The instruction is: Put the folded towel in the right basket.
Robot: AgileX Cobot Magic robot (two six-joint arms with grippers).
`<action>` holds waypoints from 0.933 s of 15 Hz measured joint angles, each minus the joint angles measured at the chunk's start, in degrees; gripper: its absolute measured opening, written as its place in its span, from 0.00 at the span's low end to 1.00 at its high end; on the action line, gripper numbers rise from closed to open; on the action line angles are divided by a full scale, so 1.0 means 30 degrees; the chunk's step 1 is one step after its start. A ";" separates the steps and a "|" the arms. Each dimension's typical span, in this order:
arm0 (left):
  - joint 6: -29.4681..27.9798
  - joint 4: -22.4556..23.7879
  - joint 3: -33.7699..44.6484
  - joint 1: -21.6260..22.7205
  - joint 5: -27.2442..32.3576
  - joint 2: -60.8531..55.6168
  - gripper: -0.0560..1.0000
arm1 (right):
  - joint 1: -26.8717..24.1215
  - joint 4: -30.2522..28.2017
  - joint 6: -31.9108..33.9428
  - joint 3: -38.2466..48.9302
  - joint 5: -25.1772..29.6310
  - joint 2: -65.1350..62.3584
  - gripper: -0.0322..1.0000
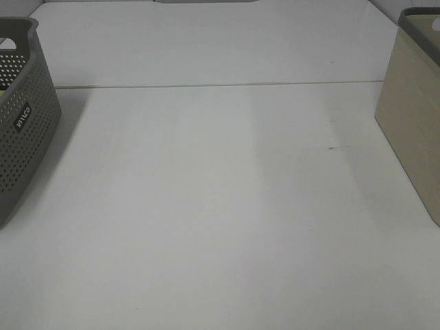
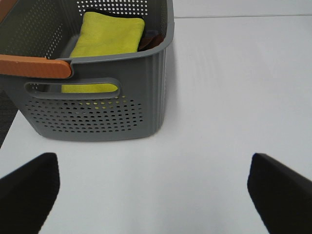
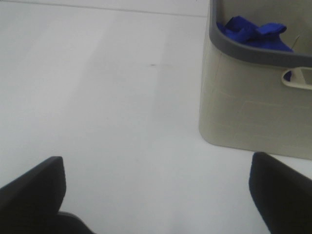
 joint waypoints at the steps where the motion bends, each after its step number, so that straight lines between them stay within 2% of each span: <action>1: 0.0000 0.0000 0.0000 0.0000 0.0000 0.0000 0.97 | 0.0000 0.0000 0.0115 0.0076 0.0000 0.0000 0.97; 7: 0.0000 0.0000 0.0000 0.0000 0.0000 0.0000 0.97 | -0.0057 0.0000 0.0821 0.0095 0.0000 0.0000 0.97; 10: 0.0000 0.0000 0.0000 0.0000 0.0000 0.0000 0.97 | -0.1509 0.0038 0.0840 0.0095 0.0000 0.0000 0.97; 14: 0.0000 0.0000 0.0000 0.0000 0.0000 0.0000 0.97 | -0.1623 0.0210 0.0840 0.0095 0.0000 0.0000 0.97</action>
